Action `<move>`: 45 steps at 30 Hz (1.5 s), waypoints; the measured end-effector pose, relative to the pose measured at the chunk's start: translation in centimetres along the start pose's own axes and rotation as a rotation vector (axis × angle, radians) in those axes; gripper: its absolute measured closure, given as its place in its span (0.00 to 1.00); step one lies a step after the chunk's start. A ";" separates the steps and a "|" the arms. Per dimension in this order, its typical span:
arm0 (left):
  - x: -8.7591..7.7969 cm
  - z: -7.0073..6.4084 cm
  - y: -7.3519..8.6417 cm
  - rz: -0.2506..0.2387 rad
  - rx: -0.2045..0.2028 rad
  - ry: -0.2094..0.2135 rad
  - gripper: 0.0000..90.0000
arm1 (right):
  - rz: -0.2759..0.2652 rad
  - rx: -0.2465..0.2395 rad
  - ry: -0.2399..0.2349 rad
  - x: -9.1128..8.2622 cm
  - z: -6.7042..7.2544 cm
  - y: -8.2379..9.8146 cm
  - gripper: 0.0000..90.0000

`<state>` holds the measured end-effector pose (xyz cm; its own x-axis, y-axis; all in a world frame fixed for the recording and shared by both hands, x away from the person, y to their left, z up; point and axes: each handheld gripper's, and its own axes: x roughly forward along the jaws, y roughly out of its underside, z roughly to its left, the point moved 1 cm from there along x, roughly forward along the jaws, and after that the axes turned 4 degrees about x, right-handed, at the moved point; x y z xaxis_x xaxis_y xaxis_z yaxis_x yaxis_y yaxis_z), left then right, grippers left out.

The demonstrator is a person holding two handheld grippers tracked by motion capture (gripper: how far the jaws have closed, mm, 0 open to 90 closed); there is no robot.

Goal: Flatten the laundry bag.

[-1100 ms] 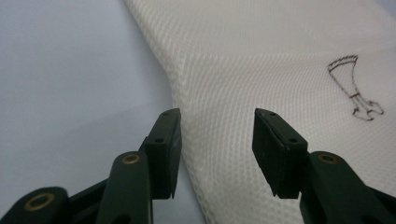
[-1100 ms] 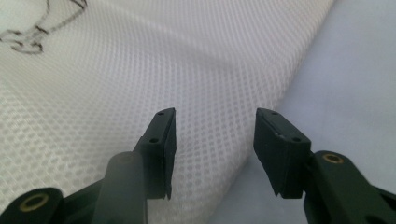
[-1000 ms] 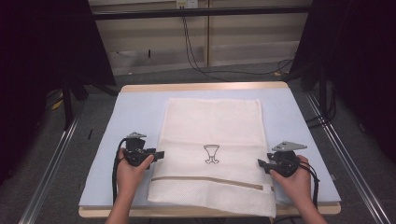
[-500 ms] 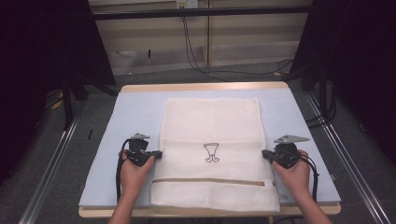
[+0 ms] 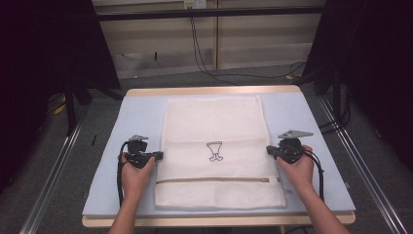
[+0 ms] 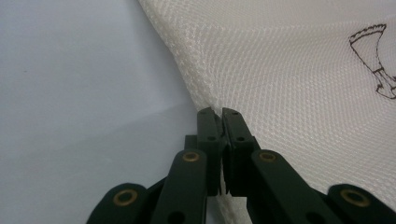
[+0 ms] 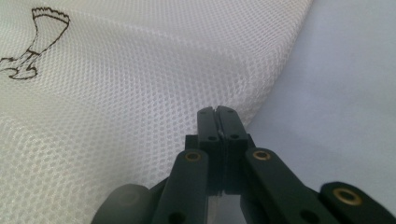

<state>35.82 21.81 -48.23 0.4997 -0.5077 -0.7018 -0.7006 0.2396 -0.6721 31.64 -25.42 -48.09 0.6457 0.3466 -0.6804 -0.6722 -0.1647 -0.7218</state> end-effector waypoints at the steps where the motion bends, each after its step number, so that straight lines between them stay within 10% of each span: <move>1: 0.0 0.1 0.0 0.002 0.005 -0.006 0.97 | -0.002 0.001 0.000 0.1 0.1 0.0 1.00; 27: -2.2 0.8 0.6 -0.010 0.025 -0.054 0.88 | -0.014 -0.047 -0.051 0.6 1.6 -0.1 0.95; 37: -2.7 -2.1 -0.8 -0.045 0.045 0.018 0.70 | -0.073 -0.066 -0.082 -2.6 1.6 0.8 0.85; 45: -2.2 -4.8 -1.7 -0.062 0.079 0.074 0.67 | -0.008 -0.032 -0.086 -2.1 2.0 2.8 0.71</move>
<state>33.47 18.48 -44.42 0.4999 -0.5827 -0.6407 -0.6256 0.2687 -0.7324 27.71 -24.70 -48.41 0.6164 0.4256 -0.6625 -0.6544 -0.1910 -0.7316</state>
